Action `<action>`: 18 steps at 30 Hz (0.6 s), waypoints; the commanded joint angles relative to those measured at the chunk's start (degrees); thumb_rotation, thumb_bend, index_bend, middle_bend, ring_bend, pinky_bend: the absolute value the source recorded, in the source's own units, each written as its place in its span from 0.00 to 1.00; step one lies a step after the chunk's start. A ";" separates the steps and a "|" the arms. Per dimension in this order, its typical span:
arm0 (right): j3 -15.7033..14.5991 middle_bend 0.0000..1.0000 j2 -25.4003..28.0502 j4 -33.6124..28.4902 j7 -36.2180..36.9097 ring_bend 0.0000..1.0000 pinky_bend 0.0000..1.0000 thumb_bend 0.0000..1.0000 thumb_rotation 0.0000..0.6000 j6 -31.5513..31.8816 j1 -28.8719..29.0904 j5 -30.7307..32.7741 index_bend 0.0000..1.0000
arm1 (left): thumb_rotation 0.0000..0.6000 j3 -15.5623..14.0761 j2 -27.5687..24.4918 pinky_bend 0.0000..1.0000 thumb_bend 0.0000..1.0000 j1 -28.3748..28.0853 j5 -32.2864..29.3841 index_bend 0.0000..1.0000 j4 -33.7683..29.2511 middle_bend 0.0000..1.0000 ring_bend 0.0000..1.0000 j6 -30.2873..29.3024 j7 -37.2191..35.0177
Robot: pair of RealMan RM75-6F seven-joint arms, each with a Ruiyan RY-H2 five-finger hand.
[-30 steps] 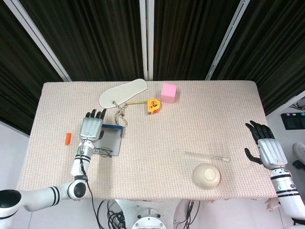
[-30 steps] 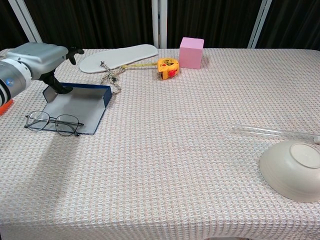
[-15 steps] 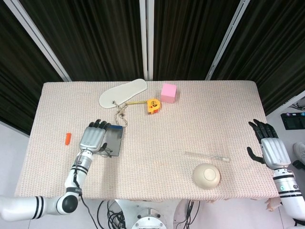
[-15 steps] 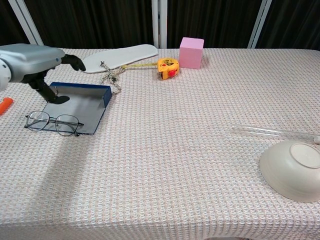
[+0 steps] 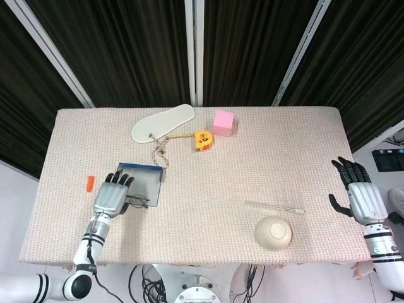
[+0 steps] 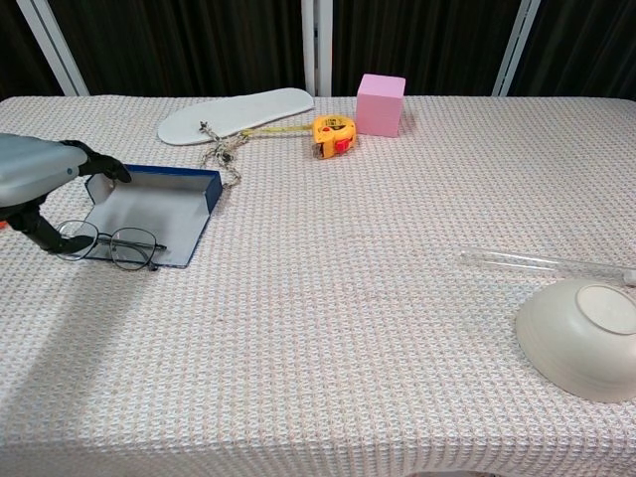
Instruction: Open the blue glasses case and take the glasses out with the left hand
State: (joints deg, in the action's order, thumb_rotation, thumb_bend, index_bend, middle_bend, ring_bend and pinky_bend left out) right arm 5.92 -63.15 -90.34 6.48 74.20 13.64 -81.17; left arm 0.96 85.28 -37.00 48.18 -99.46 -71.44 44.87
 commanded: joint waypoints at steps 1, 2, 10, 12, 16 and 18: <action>-0.01 0.00 -0.05 0.04 -0.10 0.00 0.00 0.35 1.00 -0.21 0.07 0.09 0.00 | 1.00 -0.49 0.89 0.12 0.32 0.35 0.70 0.17 1.50 0.11 0.00 0.87 -0.51; -0.02 0.00 -0.09 0.07 -0.14 0.00 0.00 0.35 1.00 -0.32 0.12 0.12 0.00 | 1.00 -0.49 1.18 0.12 0.32 0.41 0.66 0.17 1.98 0.11 0.00 1.29 -0.74; -0.05 0.00 -0.13 0.15 -0.17 0.00 0.00 0.35 1.00 -0.68 0.23 0.21 0.00 | 1.00 -0.26 3.19 0.12 0.32 0.55 0.09 0.18 6.72 0.11 0.00 3.92 -1.72; -0.02 0.00 -0.15 0.20 -0.10 0.00 0.00 0.35 1.00 -0.64 0.22 0.21 0.00 | 1.00 0.01 3.46 0.12 0.32 0.64 -0.18 0.20 7.64 0.11 0.00 4.25 -1.96; -0.02 0.00 -0.11 0.30 0.01 0.00 0.00 0.35 1.00 -0.90 0.28 0.35 0.00 | 1.00 0.51 3.34 0.12 0.32 0.99 0.22 0.25 8.10 0.11 0.00 4.66 -3.20; -0.04 0.00 -0.17 0.34 -0.06 0.00 0.00 0.35 1.00 -1.05 0.34 0.37 0.00 | 1.00 0.59 3.28 0.12 0.32 1.13 0.71 0.28 8.18 0.11 0.00 4.97 -3.91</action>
State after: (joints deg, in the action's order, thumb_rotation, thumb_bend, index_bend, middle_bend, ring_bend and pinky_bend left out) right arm 5.88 -63.31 -90.01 6.41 73.15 13.98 -80.81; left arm 1.46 88.61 -35.99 48.64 -91.34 -66.66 41.25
